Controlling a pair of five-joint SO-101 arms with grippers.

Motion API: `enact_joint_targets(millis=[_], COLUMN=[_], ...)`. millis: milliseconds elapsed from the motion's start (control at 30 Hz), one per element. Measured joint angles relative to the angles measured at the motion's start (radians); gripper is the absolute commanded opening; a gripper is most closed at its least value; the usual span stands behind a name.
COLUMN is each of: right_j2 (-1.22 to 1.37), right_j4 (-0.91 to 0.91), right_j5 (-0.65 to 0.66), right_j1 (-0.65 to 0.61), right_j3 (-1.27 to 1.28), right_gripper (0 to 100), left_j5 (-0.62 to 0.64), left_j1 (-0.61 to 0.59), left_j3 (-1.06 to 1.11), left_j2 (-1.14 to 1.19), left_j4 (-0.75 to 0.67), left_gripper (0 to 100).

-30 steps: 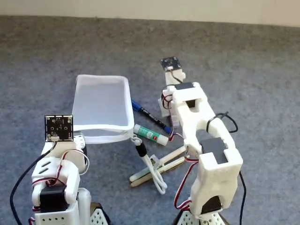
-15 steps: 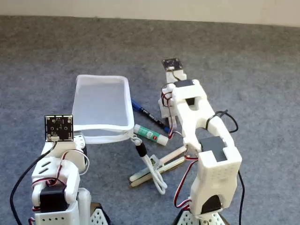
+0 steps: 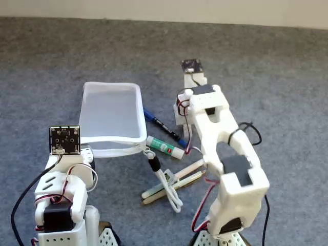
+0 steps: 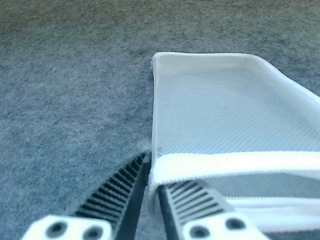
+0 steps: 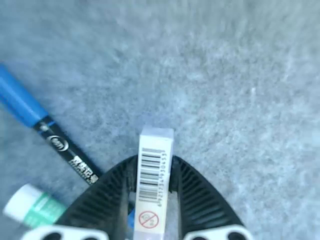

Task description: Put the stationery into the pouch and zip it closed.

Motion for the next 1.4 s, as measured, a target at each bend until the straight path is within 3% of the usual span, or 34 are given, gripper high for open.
enact_joint_targets(millis=[267,467,867,1133,1400], right_j2=[-0.256,-0.407,-0.470,-0.470,-0.473], right_j4=[-0.009,-0.009,-0.009,-0.009,-0.057], right_j5=[0.000,-0.101,-0.141,-0.141,-0.141], right_j1=[-0.006,-0.009,-0.009,-0.009,-0.009], right_j3=[0.173,0.233,0.233,0.233,0.293], right_gripper=[0.5,0.5,0.5,0.5,0.5], left_j5=[0.000,0.000,0.000,0.000,0.000], left_j1=[-0.008,-0.028,-0.017,0.011,0.015], left_j3=[0.000,-0.018,-0.187,-0.462,-0.868], left_j2=[0.000,0.000,0.021,0.422,0.812], left_j4=[0.000,0.000,0.034,0.074,0.247], left_gripper=[1,1,1,1,1])
